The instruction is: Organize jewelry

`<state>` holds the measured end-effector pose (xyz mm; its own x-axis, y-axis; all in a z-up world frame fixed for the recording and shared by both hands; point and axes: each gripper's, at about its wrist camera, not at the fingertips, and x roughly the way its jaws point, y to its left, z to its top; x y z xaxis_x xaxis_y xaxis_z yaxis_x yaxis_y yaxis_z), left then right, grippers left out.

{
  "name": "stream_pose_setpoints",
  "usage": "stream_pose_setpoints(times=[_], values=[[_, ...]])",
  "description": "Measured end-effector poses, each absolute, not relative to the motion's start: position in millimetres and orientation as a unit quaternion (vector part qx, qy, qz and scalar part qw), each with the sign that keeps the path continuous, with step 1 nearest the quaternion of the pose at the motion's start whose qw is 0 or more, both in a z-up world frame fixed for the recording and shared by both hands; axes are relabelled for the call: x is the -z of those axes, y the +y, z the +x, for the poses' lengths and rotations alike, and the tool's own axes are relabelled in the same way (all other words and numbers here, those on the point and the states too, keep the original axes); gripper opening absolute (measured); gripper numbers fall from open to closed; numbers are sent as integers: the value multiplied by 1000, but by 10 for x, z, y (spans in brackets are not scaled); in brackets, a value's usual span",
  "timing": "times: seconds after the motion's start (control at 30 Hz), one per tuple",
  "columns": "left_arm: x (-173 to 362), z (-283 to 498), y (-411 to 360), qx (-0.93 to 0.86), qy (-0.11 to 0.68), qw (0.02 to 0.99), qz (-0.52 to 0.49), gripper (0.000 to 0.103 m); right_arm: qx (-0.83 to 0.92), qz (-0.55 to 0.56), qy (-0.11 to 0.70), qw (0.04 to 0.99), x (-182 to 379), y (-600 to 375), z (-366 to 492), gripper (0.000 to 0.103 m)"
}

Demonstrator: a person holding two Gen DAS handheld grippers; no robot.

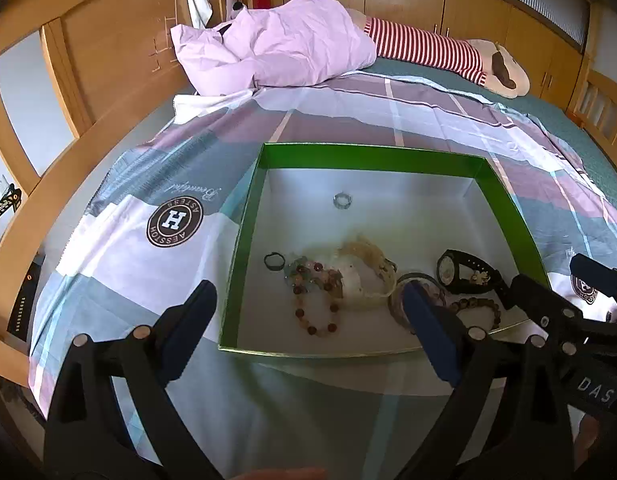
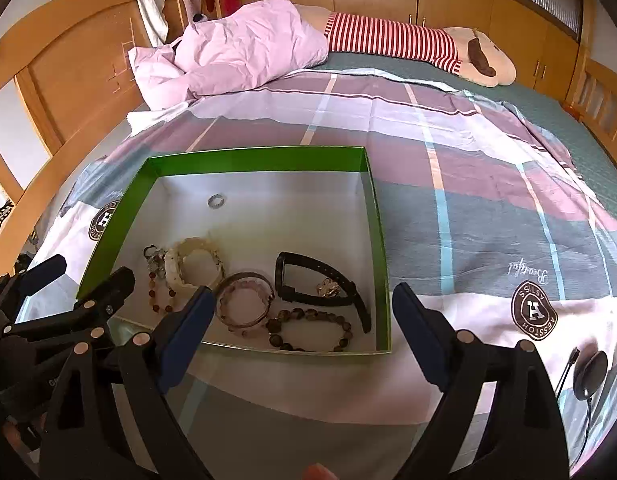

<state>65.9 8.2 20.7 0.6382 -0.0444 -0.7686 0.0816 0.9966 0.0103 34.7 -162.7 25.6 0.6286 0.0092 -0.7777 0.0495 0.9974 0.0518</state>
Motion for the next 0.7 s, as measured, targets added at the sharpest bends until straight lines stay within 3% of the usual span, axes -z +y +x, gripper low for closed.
stream_pose_setpoints(times=[0.7], values=[[-150,688,32,33,432,901,31,93,7,43,433,900,-235,-1687,355,89]])
